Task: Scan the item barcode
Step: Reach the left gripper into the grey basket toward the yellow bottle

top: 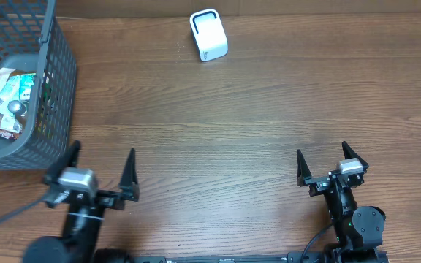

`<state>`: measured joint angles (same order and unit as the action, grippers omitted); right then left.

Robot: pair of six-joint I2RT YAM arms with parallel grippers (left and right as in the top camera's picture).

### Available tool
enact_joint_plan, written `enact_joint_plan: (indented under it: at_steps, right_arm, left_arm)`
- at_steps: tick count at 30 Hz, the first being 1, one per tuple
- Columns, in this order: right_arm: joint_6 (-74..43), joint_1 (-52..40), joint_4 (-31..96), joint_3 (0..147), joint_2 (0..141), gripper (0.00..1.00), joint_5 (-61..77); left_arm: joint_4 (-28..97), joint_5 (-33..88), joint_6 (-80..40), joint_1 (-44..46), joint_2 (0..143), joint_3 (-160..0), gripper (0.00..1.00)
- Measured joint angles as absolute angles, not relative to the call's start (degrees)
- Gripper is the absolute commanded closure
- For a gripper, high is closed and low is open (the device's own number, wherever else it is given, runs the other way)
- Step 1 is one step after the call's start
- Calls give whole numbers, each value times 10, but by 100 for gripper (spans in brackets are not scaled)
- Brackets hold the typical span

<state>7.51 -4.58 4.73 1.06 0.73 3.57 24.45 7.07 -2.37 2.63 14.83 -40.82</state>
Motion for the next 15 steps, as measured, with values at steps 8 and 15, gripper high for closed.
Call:
enact_joint_plan:
  at_steps: [8, 15]
  right_arm:
    - [75, -46, 48, 11, 7, 0, 36]
    - [75, -46, 48, 11, 7, 0, 36]
  left_arm:
    - [582, 71, 35, 26, 456, -840, 0]
    - [678, 71, 56, 26, 674, -1049, 0]
